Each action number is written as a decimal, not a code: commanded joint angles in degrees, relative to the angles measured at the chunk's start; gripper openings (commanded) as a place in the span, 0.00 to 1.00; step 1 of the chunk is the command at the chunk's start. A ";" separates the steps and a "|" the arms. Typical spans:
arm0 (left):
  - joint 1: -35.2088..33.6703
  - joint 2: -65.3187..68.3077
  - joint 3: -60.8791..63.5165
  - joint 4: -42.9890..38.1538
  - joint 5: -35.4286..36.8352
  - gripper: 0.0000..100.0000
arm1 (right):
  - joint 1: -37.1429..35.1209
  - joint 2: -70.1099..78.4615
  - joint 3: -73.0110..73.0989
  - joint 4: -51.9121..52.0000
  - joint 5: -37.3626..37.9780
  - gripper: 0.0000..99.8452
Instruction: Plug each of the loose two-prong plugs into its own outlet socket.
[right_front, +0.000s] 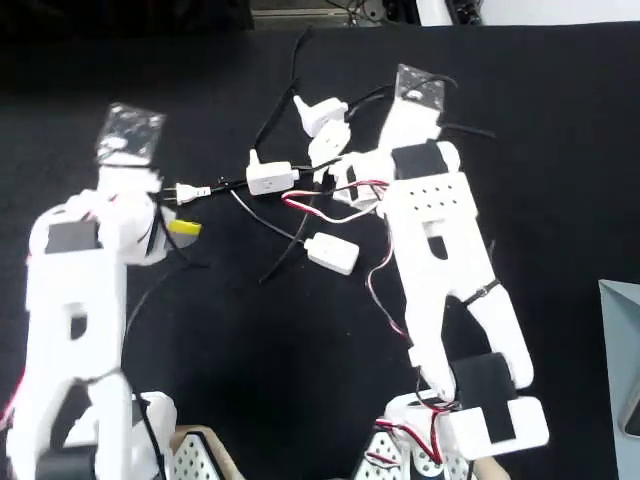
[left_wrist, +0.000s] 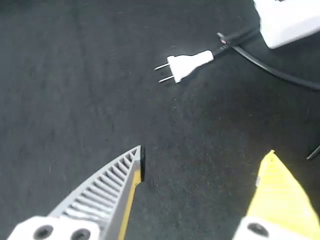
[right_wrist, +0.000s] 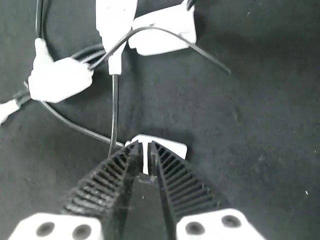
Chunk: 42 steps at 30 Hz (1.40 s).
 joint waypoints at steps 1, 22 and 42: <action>2.07 13.19 -12.09 -0.18 -7.56 0.36 | 1.32 -2.68 0.04 -2.11 0.70 0.01; 4.44 63.65 -54.20 0.44 -18.20 0.36 | 1.14 -2.33 0.22 -2.37 0.62 0.01; 10.24 66.64 -58.15 29.98 -17.85 0.13 | 1.41 -2.33 0.31 -2.37 0.62 0.01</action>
